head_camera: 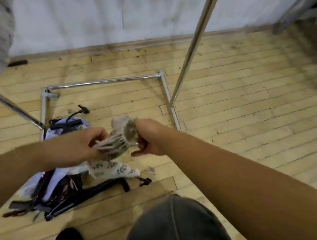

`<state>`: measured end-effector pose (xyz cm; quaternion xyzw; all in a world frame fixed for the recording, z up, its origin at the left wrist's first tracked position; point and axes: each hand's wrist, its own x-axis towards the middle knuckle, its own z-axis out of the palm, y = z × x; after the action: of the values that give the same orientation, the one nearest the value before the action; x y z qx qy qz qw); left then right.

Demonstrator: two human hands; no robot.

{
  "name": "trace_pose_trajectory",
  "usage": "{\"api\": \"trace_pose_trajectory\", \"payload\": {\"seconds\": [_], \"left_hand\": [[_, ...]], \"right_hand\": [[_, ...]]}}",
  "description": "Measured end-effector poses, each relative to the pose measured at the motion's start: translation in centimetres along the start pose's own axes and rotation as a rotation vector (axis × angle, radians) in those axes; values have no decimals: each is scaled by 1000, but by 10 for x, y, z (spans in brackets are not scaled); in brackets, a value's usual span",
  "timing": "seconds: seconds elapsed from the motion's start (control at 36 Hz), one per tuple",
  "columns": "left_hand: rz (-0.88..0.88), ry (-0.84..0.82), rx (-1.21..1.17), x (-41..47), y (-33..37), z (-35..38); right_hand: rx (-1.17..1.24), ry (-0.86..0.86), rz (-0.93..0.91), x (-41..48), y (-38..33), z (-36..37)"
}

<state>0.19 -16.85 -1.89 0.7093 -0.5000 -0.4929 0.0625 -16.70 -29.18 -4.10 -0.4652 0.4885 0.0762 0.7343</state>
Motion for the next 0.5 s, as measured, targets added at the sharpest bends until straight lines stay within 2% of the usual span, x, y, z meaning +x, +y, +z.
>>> {"api": "trace_pose_trajectory", "payload": {"seconds": [0.06,0.11,0.19,0.28,0.33,0.44,0.5], "left_hand": [[12,-18,-50,-23,19,-1],[38,-57,-215,-44,29,3],[-10,-85,-623,-69,39,10],[-57,-96,-871,-98,53,17],[-84,-6,-886,-115,57,21],[-105,248,-756,-150,62,42],[-139,328,-742,-161,65,54]], "right_hand": [[38,-54,-3,-28,-12,9],[16,-68,-28,-55,-17,17],[-177,42,-121,-89,-19,32],[-375,161,-193,-126,-14,51],[-379,175,-208,-147,-8,66],[-303,154,-264,-176,19,91],[-397,207,-348,-180,38,91]]}}
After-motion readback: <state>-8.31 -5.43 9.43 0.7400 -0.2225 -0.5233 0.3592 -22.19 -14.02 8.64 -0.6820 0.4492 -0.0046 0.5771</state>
